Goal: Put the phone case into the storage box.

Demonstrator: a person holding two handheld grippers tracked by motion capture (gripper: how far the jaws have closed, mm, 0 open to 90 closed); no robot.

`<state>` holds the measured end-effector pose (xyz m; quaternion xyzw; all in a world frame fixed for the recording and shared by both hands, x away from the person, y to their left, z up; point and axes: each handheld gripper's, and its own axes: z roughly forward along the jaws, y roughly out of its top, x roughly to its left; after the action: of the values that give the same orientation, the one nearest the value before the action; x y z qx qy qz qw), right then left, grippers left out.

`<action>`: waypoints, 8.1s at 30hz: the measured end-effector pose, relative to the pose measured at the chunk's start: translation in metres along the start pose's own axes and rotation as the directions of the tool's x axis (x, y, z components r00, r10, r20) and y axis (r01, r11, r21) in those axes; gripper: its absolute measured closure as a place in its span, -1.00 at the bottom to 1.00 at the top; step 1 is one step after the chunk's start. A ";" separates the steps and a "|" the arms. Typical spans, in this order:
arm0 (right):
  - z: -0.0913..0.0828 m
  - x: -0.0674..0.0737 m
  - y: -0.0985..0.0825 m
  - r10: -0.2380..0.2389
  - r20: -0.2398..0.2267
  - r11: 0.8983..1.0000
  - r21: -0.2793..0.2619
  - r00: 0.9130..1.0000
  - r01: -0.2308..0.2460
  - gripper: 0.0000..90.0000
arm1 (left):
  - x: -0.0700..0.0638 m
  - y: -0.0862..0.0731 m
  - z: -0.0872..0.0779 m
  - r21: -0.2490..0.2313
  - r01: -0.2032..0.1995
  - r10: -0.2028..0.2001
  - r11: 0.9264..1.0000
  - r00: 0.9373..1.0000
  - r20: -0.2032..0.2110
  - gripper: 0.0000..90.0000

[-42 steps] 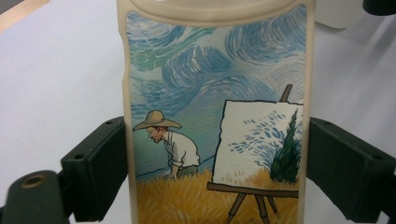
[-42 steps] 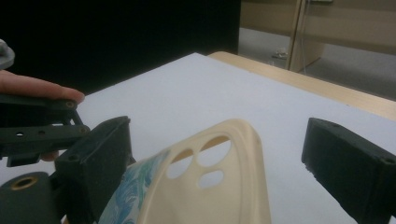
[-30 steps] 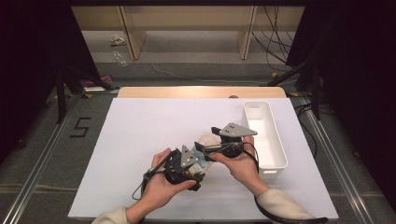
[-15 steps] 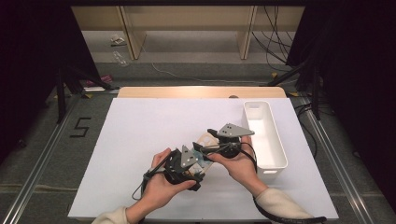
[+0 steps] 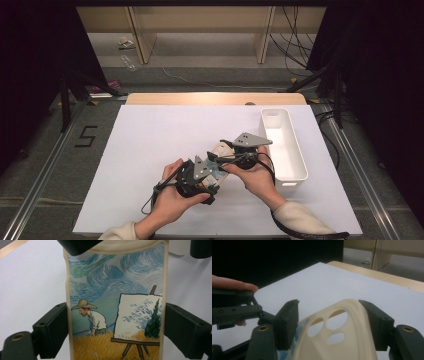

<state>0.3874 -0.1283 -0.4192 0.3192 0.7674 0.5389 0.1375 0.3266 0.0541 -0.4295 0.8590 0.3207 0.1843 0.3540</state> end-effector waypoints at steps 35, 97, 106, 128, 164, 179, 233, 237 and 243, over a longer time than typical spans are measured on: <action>-0.016 0.009 0.019 0.039 -0.168 0.996 -0.076 0.985 -0.052 0.77 | 0.000 -0.002 0.003 -0.038 -0.023 0.023 0.999 1.000 0.008 -0.77; -0.035 0.006 0.047 -0.221 -0.317 0.969 0.040 0.922 0.245 0.77 | 0.034 -0.013 0.022 -0.198 -0.068 0.123 0.978 0.952 0.279 -0.25; -0.034 0.007 0.047 -0.211 -0.331 0.971 0.038 0.920 0.237 0.77 | 0.034 -0.013 0.026 -0.193 -0.073 0.131 0.979 0.941 0.311 -0.07; -0.034 0.009 0.046 -0.194 -0.332 0.979 -0.001 0.923 0.205 0.77 | 0.033 -0.009 0.017 -0.176 -0.090 0.137 0.980 0.951 0.278 0.66; -0.031 0.007 0.044 -0.206 -0.346 0.977 -0.026 0.915 0.210 0.58 | 0.039 -0.009 0.013 -0.148 -0.101 0.137 0.984 0.956 0.261 0.77; -0.028 0.001 0.043 -0.206 -0.287 0.978 -0.074 0.936 0.193 -0.31 | 0.041 -0.010 0.012 -0.140 -0.110 0.141 0.984 0.963 0.231 0.77; -0.015 -0.001 0.024 -0.048 -0.049 0.992 -0.119 0.998 0.042 -1.00 | 0.041 0.002 0.018 -0.119 0.106 -0.089 0.987 0.985 0.146 0.77; -0.014 -0.001 0.023 -0.050 -0.049 0.991 -0.123 0.998 0.044 -1.00 | 0.040 0.003 0.019 -0.121 0.111 -0.093 0.986 0.984 0.151 0.77; -0.013 0.000 0.022 -0.052 -0.042 0.992 -0.120 0.998 0.046 -1.00 | 0.038 0.004 0.020 -0.119 0.112 -0.092 0.987 0.983 0.157 0.77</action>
<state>0.3881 -0.1331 -0.3938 0.2793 0.7445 0.5870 0.1521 0.3667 0.0686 -0.4367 0.8286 0.3242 0.1204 0.4403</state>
